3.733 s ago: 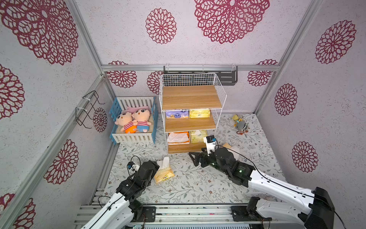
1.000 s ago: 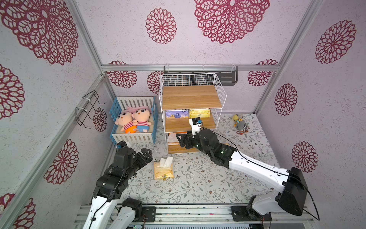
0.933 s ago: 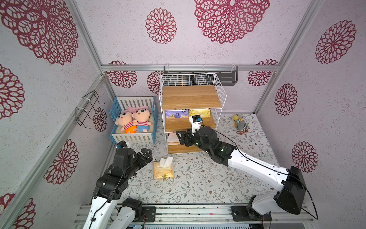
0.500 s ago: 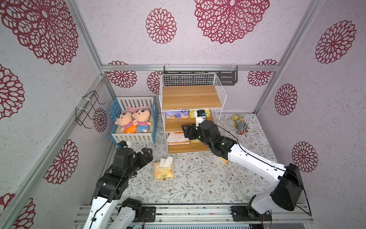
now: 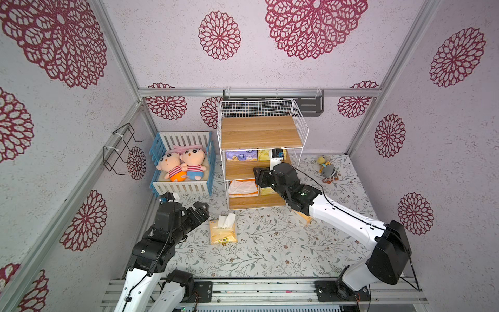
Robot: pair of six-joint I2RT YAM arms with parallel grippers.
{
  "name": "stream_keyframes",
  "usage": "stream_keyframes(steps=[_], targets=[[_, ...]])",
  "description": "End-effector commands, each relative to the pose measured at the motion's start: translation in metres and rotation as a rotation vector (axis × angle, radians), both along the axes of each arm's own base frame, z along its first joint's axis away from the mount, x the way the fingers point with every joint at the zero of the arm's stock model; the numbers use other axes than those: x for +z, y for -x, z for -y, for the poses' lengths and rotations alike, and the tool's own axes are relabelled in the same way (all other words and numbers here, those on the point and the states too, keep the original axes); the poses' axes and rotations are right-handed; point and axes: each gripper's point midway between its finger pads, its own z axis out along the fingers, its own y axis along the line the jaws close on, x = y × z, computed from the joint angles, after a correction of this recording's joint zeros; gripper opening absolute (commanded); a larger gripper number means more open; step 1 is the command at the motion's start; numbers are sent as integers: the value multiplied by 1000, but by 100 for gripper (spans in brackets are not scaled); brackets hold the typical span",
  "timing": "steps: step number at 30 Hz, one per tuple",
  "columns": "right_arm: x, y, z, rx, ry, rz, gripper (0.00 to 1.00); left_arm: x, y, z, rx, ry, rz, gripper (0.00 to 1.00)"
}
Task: Remove the tissue boxes from the shelf
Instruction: Adjust the shelf at the center of the board.
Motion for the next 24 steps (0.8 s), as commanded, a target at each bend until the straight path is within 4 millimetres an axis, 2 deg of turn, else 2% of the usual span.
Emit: stream_keyframes(steps=[1, 5, 13, 24], targets=[[43, -5, 26, -118, -79, 151, 66, 2, -3, 2, -3, 9, 15, 97], [50, -4, 36, -149, -89, 224, 65, -1, -4, 4, -12, 8, 9, 97], [38, -15, 33, -179, -59, 249, 64, -4, -4, 5, -17, 9, 3, 97], [21, -31, 25, -243, -151, 249, 59, -10, -2, 4, -15, 10, -1, 97]])
